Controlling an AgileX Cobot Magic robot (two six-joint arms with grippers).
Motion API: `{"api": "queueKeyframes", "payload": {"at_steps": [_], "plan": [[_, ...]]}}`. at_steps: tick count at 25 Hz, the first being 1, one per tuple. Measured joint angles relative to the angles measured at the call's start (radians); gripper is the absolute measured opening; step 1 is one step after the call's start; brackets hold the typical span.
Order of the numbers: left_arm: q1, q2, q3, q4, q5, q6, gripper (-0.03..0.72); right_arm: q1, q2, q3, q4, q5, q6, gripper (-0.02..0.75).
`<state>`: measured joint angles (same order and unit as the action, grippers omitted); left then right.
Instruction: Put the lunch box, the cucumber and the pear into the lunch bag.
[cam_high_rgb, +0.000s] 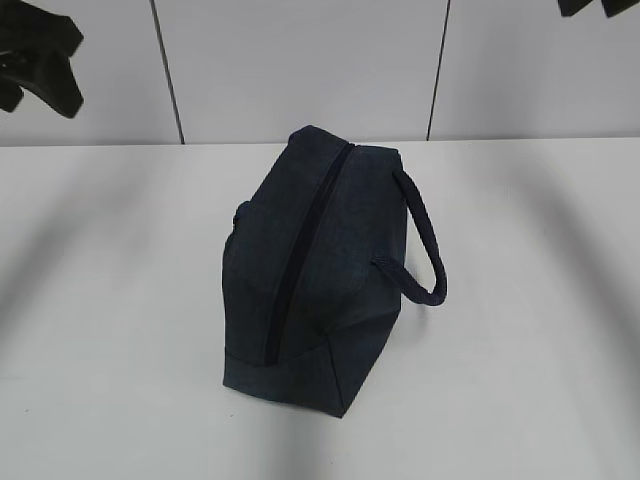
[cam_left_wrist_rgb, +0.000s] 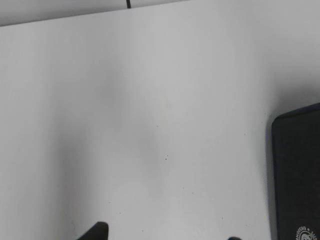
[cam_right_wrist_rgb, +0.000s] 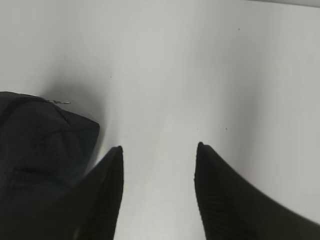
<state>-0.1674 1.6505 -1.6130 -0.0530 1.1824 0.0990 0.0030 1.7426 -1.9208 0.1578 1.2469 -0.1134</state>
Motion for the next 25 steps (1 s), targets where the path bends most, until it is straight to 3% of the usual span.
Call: {"api": "queueKeyframes", "payload": {"at_steps": [7,14,25], "plan": [[0.000,-0.164,0.008,0.016,0.024,-0.016,0.424,0.000,-0.186,0.049,-0.002,0.007,0.015,0.354],[0.000,-0.353,0.110,-0.020,0.051,-0.039,0.424,0.000,-0.386,0.166,-0.002,0.013,0.015,0.353],[0.000,-0.801,0.444,-0.153,0.044,-0.047,0.424,0.000,-0.797,0.459,0.014,0.019,0.016,0.352]]}}
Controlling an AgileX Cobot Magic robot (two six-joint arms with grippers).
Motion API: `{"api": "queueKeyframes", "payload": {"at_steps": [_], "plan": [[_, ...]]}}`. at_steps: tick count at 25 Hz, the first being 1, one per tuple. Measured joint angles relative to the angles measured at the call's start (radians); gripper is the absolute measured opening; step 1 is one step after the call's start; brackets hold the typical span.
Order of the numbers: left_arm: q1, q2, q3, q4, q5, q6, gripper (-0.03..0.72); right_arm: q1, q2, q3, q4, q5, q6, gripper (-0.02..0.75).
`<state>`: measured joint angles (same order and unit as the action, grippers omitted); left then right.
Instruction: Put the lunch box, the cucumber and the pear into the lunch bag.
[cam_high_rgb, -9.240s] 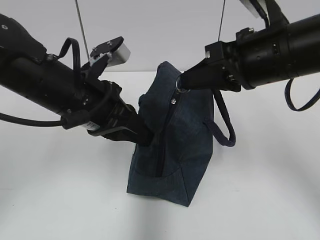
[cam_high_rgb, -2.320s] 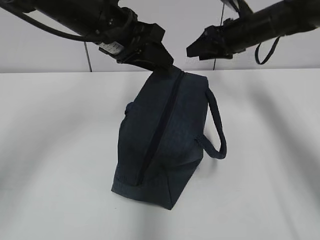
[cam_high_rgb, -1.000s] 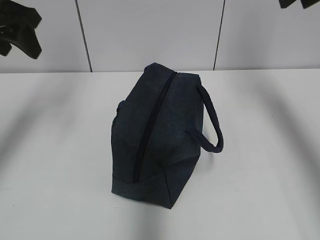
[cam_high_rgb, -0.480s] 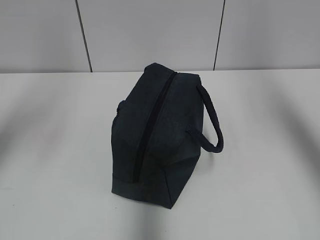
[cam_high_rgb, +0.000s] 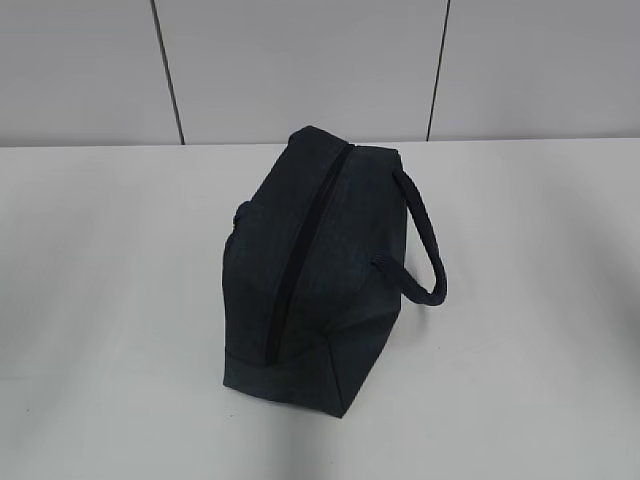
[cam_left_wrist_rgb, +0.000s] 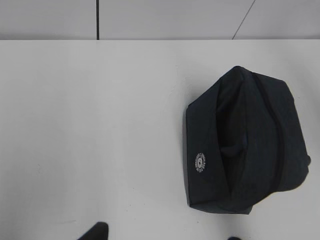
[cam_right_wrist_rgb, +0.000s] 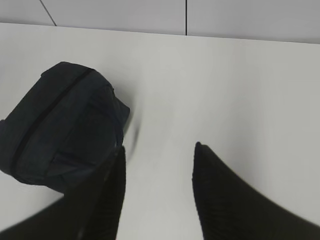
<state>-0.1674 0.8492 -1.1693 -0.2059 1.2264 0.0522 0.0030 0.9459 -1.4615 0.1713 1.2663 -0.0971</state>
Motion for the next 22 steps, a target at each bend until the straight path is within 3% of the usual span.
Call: {"api": "queueKeyframes", "payload": {"at_steps": [8,12,15,22], "plan": [[0.000,-0.420,0.252,-0.013,-0.075,-0.003,0.424,0.000,-0.309,0.257,-0.005,0.005,0.002,0.352],[0.000,-0.589,0.338,-0.010,-0.081,-0.003,0.424,0.000,-0.438,0.386,0.070,0.005,0.002,0.355],[0.000,-0.674,0.375,0.008,-0.054,-0.003,0.424,0.000,-0.554,0.467,0.129,0.006,0.002,0.381],[0.000,-0.768,0.455,0.089,0.043,-0.003,0.424,0.000,-0.772,0.617,0.082,0.008,0.010,0.414]]}}
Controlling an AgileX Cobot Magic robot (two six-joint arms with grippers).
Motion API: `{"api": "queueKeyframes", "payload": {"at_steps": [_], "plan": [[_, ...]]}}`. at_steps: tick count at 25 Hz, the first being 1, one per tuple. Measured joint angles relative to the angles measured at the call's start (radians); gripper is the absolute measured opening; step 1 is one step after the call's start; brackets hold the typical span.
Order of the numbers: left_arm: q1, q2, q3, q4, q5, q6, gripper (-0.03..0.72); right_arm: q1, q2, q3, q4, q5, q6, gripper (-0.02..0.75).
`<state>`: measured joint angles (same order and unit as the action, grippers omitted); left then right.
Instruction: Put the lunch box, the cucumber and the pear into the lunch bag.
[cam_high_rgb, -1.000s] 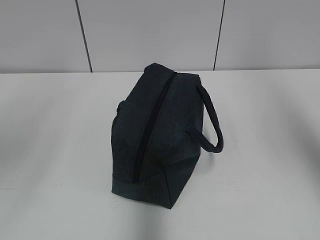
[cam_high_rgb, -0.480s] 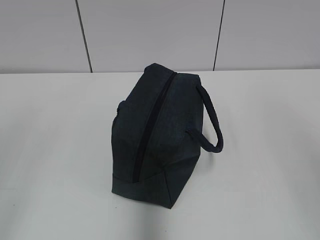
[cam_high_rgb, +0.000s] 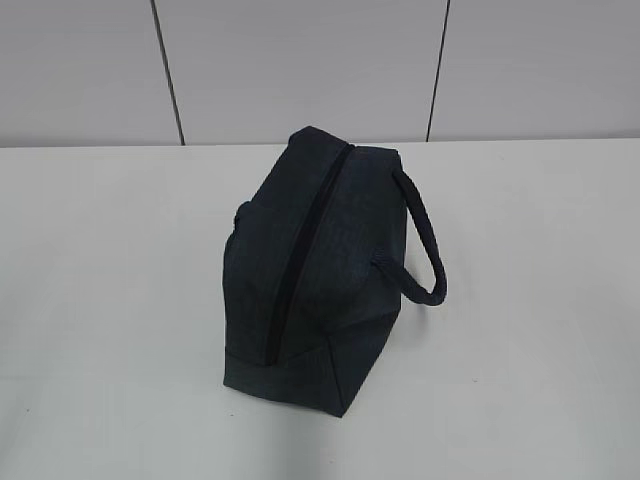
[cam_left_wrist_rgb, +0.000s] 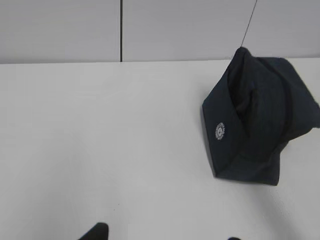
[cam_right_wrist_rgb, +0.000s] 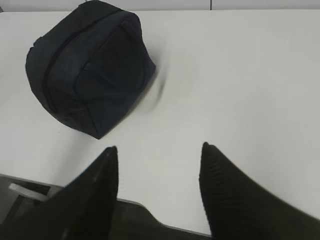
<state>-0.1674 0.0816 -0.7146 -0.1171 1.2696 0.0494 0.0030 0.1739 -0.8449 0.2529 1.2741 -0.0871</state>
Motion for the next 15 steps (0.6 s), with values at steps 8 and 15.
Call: {"api": "queueKeyframes", "payload": {"at_steps": [8,15], "plan": [[0.000,-0.095,0.138,0.028,-0.029,0.000,0.424,0.000,-0.186,0.129,-0.157,0.000,0.016,0.418],[0.000,-0.101,0.164,0.046,-0.111,0.000,0.424,0.000,-0.194,0.286,-0.295,0.003,0.016,0.417]]}}
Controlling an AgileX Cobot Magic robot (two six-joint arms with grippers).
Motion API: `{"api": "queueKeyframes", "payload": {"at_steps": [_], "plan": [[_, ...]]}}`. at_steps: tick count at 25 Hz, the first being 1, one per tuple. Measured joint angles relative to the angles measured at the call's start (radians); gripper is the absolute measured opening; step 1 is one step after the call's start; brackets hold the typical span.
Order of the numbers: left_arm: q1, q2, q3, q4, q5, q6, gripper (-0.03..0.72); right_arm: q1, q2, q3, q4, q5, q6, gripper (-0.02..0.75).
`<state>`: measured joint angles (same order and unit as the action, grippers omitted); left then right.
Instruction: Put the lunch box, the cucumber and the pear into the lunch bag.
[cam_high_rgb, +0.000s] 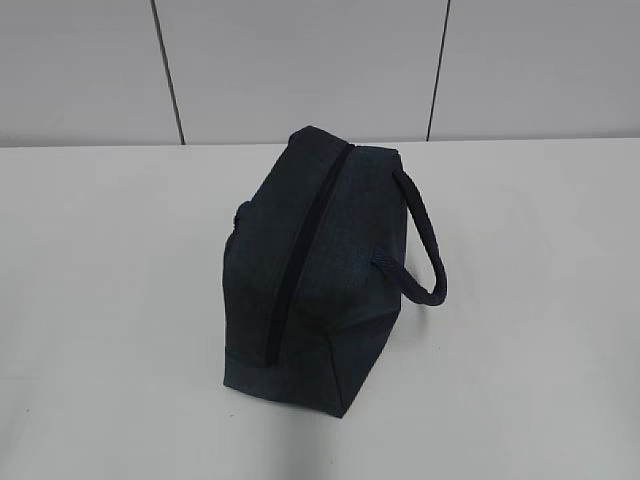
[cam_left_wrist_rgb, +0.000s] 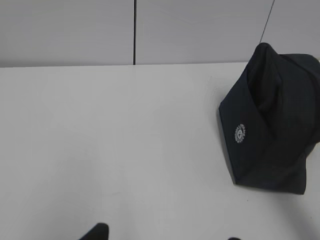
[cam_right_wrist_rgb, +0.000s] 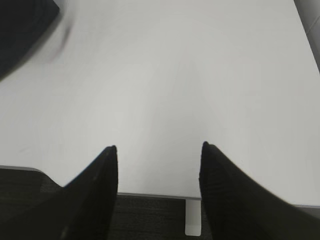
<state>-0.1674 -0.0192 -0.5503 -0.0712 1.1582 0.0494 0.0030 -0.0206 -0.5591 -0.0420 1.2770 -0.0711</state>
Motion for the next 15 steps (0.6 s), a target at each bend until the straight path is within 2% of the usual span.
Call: {"api": "queueKeyframes", "payload": {"at_steps": [9,15], "plan": [[0.000,0.000,0.027,0.000,-0.047,0.000,0.424,0.000,0.000,0.022,0.005,-0.042,0.000,0.417],[0.000,0.000,0.028,0.000,-0.048,0.000,0.396,0.000,0.000,0.059,0.042,-0.111,0.000,0.417]]}}
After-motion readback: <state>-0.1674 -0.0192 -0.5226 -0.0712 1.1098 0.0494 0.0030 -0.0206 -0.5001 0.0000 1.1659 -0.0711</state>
